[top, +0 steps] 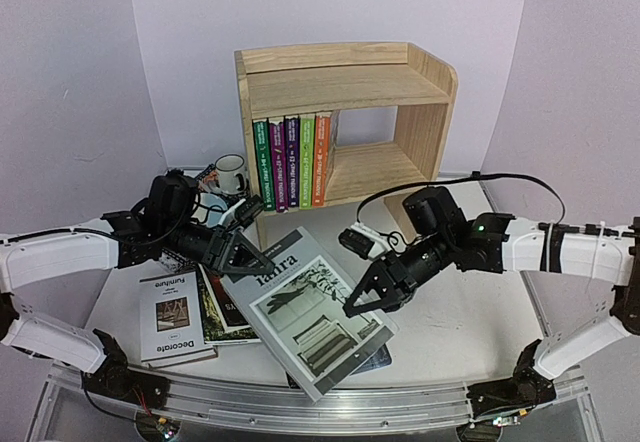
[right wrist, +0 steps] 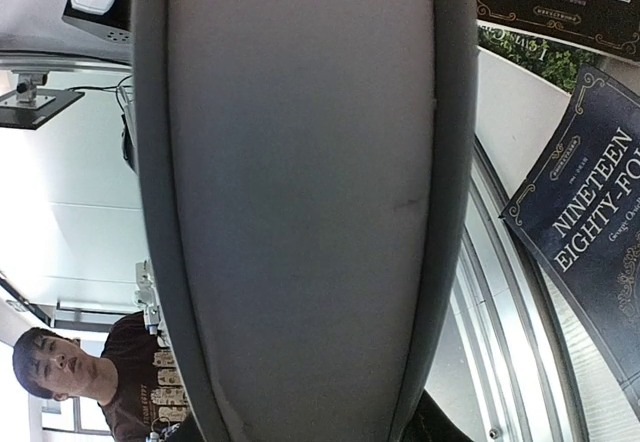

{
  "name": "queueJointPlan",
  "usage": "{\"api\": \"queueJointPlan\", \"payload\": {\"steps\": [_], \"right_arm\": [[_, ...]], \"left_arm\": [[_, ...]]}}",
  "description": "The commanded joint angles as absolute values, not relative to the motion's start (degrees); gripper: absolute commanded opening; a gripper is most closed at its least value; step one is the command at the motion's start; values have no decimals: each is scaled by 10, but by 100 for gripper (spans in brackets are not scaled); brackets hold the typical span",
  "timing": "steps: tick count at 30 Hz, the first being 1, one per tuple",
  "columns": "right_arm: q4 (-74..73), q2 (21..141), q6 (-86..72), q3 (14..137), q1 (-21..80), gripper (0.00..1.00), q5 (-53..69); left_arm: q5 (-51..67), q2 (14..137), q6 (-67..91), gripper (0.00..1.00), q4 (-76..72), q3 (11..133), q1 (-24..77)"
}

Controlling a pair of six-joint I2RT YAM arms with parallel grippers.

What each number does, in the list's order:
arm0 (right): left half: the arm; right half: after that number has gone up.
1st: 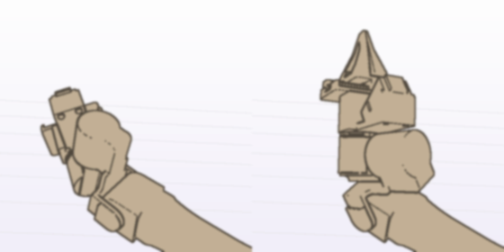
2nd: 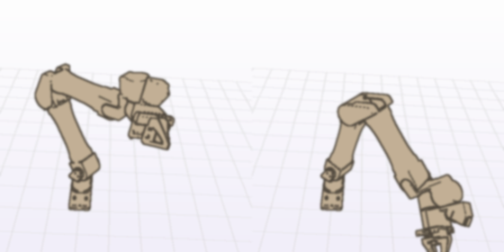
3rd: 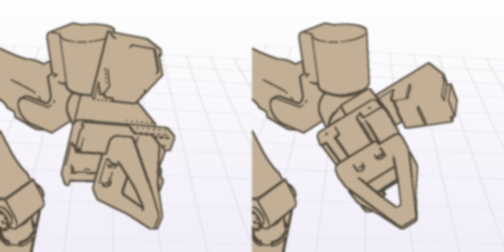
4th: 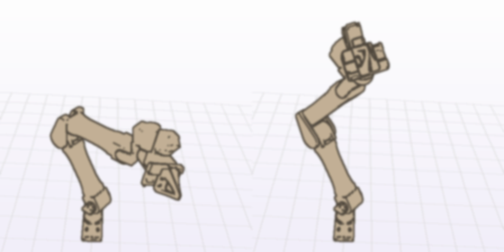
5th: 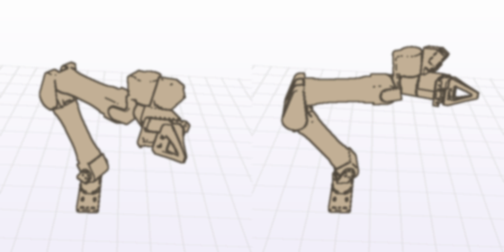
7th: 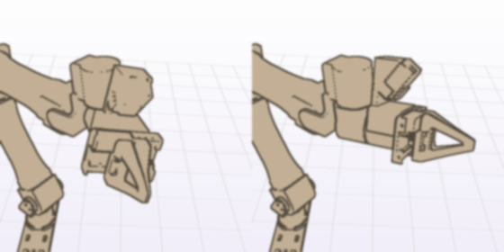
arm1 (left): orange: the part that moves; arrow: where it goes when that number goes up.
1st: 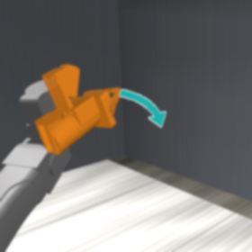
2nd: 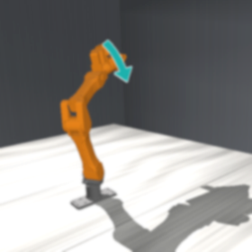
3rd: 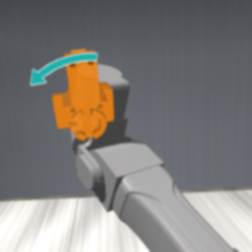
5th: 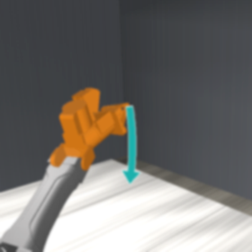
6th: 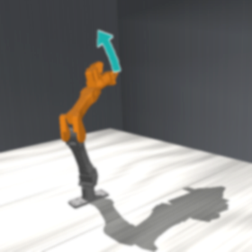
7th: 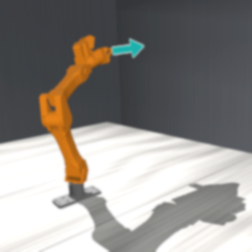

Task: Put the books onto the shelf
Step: Pass from the right arm to the left, then pass from the left arm to the right

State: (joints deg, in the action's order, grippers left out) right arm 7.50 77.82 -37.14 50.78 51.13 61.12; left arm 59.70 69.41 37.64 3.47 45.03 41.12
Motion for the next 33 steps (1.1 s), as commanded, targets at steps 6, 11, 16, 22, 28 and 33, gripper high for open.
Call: {"api": "queueJointPlan", "payload": {"steps": [6, 11, 16, 22, 28, 33], "right_arm": [[47, 822, -302, 581, 514, 53, 659], [28, 833, -294, 595, 513, 73, 633], [-73, 814, -234, 618, 502, 91, 520], [-178, 801, -187, 652, 500, 94, 329], [-206, 733, -157, 637, 506, 98, 167], [-226, 708, -115, 648, 596, 98, -19]], "left_arm": [[653, 661, 386, 26, 11, 462, 408], [646, 654, 391, 24, 12, 459, 408], [576, 638, 385, 24, 54, 453, 407], [472, 615, 410, 22, 84, 450, 407], [404, 579, 492, 22, 85, 416, 407], [374, 578, 550, 22, 78, 400, 407]]}}
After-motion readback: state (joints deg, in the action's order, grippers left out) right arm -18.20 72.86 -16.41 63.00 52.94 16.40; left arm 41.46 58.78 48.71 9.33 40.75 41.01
